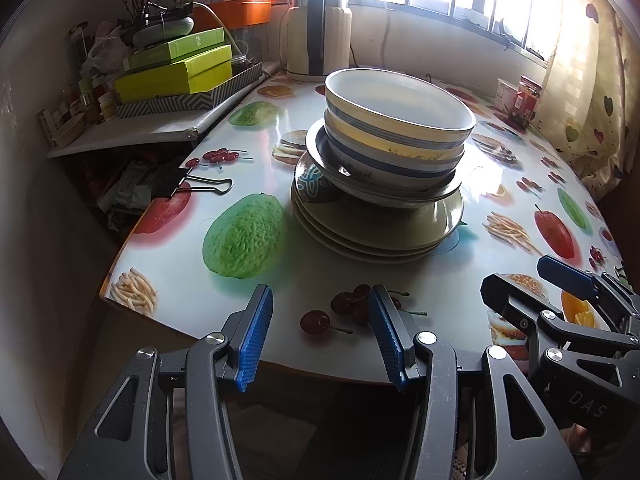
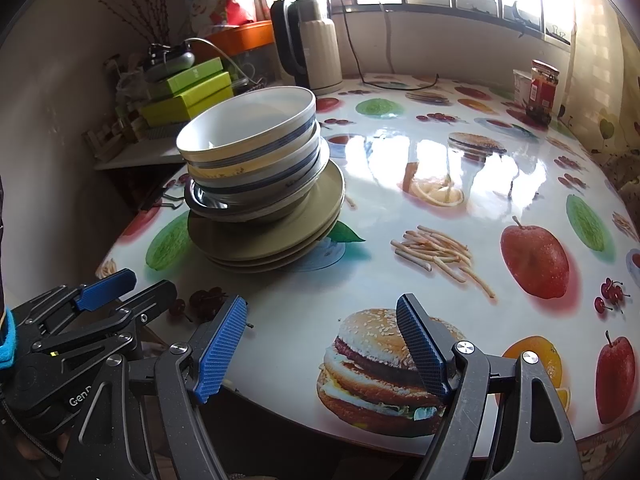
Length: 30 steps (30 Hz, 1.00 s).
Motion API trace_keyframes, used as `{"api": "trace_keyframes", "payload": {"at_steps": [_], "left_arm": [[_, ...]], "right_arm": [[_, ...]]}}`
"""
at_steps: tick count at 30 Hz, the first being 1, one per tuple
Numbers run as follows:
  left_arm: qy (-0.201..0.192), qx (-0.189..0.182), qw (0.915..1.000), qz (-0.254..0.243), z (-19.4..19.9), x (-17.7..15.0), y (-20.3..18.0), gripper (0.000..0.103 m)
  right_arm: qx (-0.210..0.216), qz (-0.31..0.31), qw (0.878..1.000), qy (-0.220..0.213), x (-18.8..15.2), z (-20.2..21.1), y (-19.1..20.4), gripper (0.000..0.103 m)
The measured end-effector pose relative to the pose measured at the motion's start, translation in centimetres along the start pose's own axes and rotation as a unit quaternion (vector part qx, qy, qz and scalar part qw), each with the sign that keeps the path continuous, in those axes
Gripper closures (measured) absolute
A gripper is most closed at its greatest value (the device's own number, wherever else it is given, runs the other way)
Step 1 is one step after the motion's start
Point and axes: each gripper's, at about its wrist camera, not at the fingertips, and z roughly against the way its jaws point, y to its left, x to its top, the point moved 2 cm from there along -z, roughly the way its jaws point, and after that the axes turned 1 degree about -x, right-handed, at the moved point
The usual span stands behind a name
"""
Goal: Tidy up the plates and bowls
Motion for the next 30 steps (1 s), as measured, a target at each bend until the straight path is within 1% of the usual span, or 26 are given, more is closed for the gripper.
{"api": "trace_keyframes", "payload": {"at_steps": [30], "left_arm": [[-0.001,-0.003,1.0000,0.000,-0.16,0.12,0.02,0.052]], "right_arm": [[0.000,0.000,1.000,0.000,0.05,-0.01,0.04,0.025]]}}
